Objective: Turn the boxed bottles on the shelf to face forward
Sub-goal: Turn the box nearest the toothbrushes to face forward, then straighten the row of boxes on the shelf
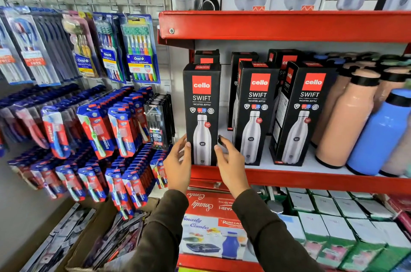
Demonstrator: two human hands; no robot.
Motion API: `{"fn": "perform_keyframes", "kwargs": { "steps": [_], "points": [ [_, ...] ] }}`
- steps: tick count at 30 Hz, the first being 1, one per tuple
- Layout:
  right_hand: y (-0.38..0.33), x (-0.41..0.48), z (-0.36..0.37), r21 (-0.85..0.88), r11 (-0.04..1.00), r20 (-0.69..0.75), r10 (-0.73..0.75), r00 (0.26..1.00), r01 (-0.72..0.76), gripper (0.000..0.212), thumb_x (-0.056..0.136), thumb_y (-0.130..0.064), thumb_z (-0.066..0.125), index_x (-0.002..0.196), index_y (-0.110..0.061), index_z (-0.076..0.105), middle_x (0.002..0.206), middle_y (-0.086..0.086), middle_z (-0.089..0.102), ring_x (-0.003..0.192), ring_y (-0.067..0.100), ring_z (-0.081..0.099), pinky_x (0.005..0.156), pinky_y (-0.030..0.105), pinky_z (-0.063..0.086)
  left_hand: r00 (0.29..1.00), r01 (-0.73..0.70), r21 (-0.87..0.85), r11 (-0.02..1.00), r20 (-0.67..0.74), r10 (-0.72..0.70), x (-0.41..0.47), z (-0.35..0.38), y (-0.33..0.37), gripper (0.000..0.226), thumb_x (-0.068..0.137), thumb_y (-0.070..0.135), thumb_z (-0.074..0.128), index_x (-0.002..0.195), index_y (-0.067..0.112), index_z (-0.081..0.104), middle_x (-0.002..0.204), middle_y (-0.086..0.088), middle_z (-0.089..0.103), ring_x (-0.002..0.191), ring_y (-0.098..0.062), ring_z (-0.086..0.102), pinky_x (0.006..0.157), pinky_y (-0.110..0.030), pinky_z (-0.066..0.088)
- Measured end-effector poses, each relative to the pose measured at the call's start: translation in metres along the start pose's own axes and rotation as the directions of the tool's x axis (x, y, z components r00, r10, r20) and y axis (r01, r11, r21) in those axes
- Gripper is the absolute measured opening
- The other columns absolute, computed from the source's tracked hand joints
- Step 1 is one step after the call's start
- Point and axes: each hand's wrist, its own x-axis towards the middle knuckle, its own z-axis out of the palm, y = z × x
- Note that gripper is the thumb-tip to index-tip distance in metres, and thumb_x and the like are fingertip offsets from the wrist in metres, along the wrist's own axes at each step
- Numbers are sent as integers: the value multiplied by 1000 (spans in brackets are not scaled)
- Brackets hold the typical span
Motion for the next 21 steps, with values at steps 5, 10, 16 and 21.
{"fn": "perform_keyframes", "kwargs": {
  "steps": [5,10,16,21],
  "points": [
    [4,-8,-27,-53,987,-290,-160,944,151,33,102,-19,47,134,-24,53,127,-6,52,114,1,54,97,17,44,943,-223,228,948,-198,269,-27,25,9,34,100,18,53,134,19,53,128,-3,53,123,-19,50,105,-32,42],
    [17,2,-68,-110,989,-399,-134,907,98,46,103,-19,43,149,-23,34,144,1,35,136,7,34,112,22,26,892,-449,272,851,80,445,-46,75,31,41,100,11,48,140,20,49,137,0,46,134,-10,40,115,-22,29],
    [29,21,-96,-129,990,-196,28,980,-54,53,104,-27,41,153,-12,27,158,9,30,148,21,28,112,20,18,937,-308,218,926,239,255,-46,123,32,55,106,20,35,158,18,15,167,3,18,155,-9,13,125,-23,12],
    [36,30,-101,-125,984,-37,127,991,-130,53,105,-29,38,153,-12,25,159,10,33,148,24,30,119,30,22,981,-54,243,968,193,7,-28,135,24,49,105,16,40,153,9,32,152,-15,48,142,-27,45,104,-13,29]
  ]
}}
